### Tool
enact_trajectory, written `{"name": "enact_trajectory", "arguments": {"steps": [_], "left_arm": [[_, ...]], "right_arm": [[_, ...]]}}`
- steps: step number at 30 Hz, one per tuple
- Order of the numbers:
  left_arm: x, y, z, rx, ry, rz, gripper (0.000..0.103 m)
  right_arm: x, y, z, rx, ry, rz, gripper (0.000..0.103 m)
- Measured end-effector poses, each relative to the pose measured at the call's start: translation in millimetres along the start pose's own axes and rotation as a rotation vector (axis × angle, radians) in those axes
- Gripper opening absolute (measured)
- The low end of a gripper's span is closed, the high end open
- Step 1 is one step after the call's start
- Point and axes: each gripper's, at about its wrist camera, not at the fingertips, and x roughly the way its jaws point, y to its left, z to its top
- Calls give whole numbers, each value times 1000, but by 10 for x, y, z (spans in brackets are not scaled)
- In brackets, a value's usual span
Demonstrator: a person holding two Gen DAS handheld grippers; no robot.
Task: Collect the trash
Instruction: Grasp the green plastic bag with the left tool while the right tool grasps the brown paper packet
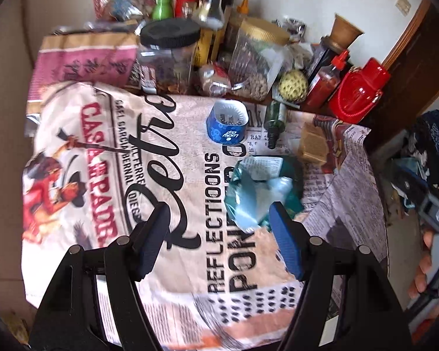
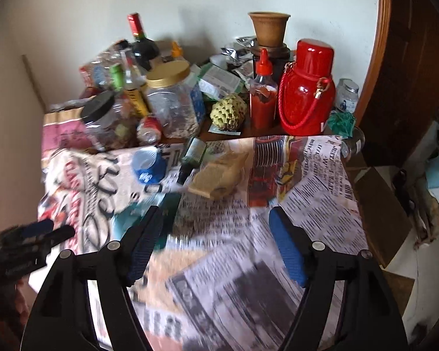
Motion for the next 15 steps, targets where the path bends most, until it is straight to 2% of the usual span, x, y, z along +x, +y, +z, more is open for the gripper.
{"name": "enact_trajectory", "arguments": {"steps": [6,13,15], "left_arm": [[398,69,125,56,47,-31,69],[774,86,42,3,107,-113,69],[837,75,9,-25,121,-130,69]], "right_arm": [[632,73,175,55,81,-45,72],[1161,158,207,22,162,-111,72],[1224,184,169,-17,158,-169,71]]}}
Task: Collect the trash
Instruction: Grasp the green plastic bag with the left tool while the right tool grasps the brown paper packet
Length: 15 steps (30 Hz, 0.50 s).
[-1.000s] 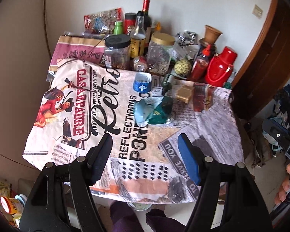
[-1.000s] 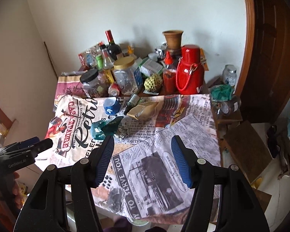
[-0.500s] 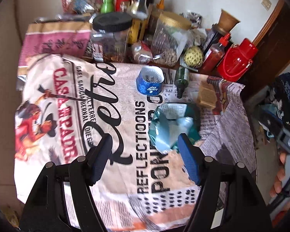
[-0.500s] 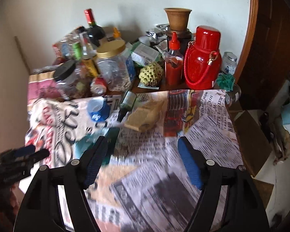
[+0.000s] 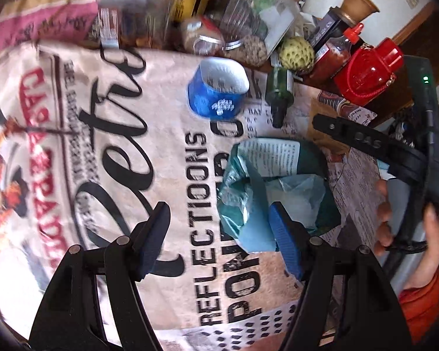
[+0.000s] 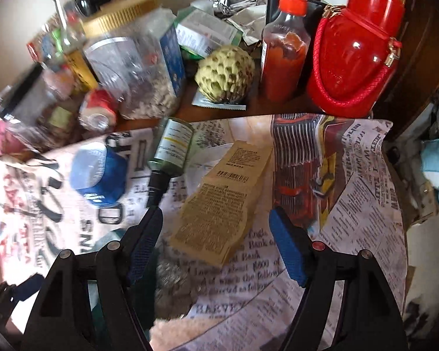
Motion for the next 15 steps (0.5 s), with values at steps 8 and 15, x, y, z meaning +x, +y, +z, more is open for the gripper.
{"name": "enact_trajectory", "arguments": {"steps": [8,15], "left_arm": [[256,-146,-63,-27,36,-30,69],[338,-306,-65,23,49,-40,32]], "right_arm": [[-96,-104,-134,1,3,32,44],[-385,-341,-251,39,-32,103,44]]}}
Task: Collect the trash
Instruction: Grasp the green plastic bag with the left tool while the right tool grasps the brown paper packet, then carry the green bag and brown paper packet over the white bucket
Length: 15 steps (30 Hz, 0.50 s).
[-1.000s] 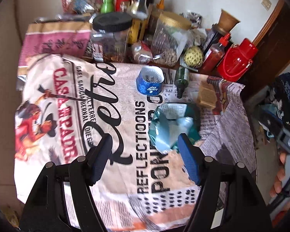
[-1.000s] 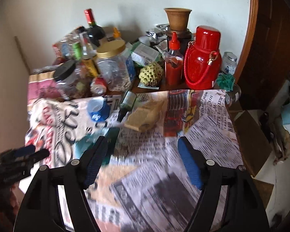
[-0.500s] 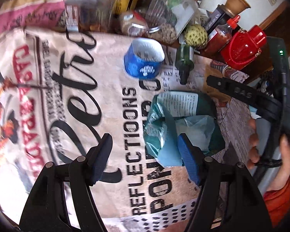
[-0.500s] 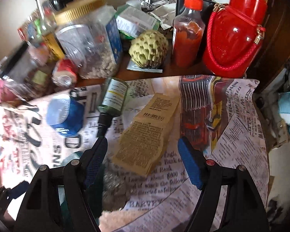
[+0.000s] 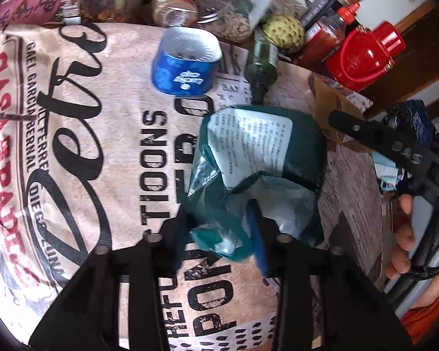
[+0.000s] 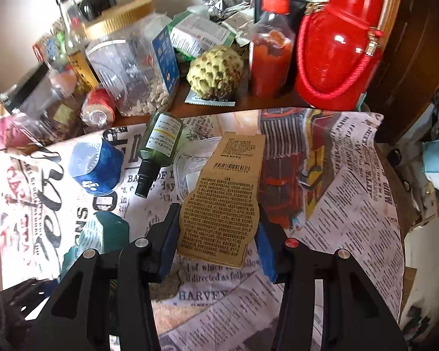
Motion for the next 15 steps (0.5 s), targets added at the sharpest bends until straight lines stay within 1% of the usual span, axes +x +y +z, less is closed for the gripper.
{"name": "enact_trajectory", "arguments": {"steps": [3,8,12,15], "left_arm": [[-78,-106,-6,26,-36,24,24],[-342,-224,-31,35,-107,62,21],[-627,-348,-47,44,-181,111,21],[-860,-444,-87,24,-234,125,21]], "right_arm": [[-180,-150,-24,29,-16,34,44],[-390,-293,-108,5,-38,33,44],[-503,-417,-166,-3,-48,55,44],[-689,-513,-242,-20,-72,79,44]]}}
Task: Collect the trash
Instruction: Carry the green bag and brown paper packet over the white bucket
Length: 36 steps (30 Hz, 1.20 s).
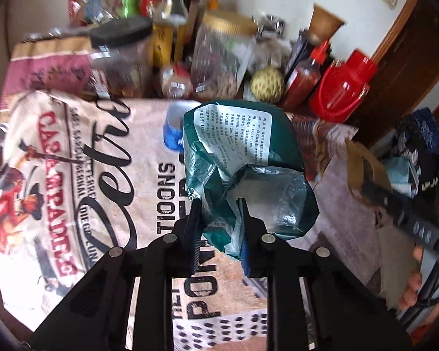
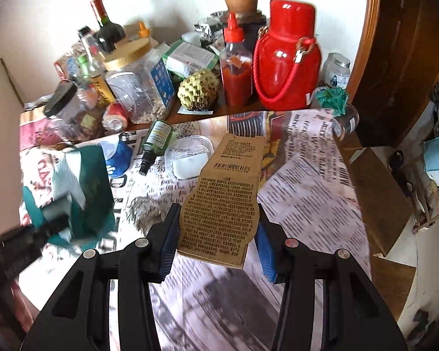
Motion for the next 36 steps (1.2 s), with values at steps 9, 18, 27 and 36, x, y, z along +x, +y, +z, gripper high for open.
{"name": "enact_trajectory", "arguments": {"steps": [9,18,27,36], "left_arm": [[-873,-442,-304,-23,-193,108,21],[-1616,-681,-770,-47,-310,132,21],[-2205,-647,-1185,-7,-373,92,21],[-2816,-332,-1907,82,-378,38,21]], "right_arm": [[-793,-211,-199,-99,-121,88,44],[-1361,-257,-417,-155,-211,146,44],[-1907,-19,-841,-156,-298,140,44],[-2372,435,-1603,-96,-334,100,44]]}}
